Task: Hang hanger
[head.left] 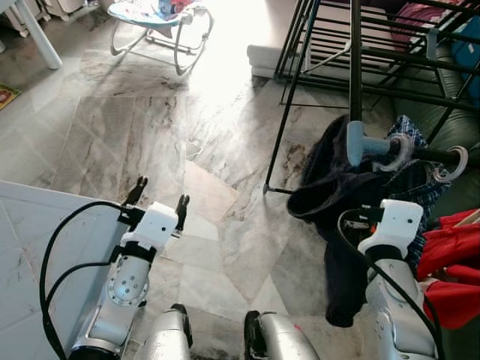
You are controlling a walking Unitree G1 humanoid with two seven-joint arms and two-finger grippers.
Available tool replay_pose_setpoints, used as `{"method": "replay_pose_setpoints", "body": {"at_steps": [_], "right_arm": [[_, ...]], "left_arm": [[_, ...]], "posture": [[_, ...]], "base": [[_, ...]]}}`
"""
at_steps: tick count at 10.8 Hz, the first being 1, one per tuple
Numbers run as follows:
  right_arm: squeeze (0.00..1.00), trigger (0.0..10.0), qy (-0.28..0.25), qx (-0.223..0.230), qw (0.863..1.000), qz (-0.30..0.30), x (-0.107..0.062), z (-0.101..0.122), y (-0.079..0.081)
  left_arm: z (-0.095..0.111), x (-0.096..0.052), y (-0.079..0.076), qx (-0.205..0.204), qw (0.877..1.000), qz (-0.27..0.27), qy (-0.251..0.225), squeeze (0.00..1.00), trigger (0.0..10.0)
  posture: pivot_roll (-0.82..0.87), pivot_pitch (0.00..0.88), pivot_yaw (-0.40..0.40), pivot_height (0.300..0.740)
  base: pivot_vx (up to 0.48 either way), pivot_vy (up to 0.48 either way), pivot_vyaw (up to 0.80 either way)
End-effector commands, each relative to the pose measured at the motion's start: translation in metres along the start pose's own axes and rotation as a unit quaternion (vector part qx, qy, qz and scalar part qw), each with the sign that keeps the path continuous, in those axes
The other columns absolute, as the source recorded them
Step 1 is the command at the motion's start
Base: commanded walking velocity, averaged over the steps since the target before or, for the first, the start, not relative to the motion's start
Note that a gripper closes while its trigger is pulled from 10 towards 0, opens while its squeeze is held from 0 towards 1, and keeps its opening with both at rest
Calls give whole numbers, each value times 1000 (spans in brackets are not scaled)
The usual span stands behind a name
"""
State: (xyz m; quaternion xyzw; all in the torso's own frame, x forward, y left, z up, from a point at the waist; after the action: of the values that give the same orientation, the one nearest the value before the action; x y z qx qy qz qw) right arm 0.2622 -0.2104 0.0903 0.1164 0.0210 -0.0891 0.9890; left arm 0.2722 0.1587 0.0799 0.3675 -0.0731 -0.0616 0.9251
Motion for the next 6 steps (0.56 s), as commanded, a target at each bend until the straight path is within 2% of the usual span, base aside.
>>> {"method": "replay_pose_setpoints", "body": {"at_steps": [1,3,4,6], "right_arm": [[0,0,-4,-4,1000,-3,1,2,-4],[0,0,-15,-46,999,23,7,12,-8],[0,0,-7,-40,999,22,13,18,-17],[0,0,-14,-63,997,34,25,29,-14]], "left_arm": [[-4,-3,-6,4,1000,-15,11,0,10000],[-7,-4,-7,9,1000,-9,24,0,10000],[-7,-5,-7,-3,1000,-6,24,0,10000],[-4,-5,-8,-12,1000,-6,19,0,10000]], "posture": [[1,185,-60,740],[5,184,-51,740],[-1,186,-48,740],[-1,188,-47,740]], "base": [[0,0,0],[0,0,0],[0,0,0],[0,0,0]]}}
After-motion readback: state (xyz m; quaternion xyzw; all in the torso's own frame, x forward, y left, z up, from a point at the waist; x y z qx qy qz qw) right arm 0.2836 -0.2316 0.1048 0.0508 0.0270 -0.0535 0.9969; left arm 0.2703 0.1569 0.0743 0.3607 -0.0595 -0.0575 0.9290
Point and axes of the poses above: a point about 5 cm out from each wrist's last joint towards the gripper, its own x axis pointing out of the wrist towards the gripper, its own z axis along the axis of the wrist's last joint, y = z × x, the point moved 2 cm from there along x, pointing out of the wrist towards the gripper, and after that the axes turned 14 degrees about x, right-handed, at the moved point
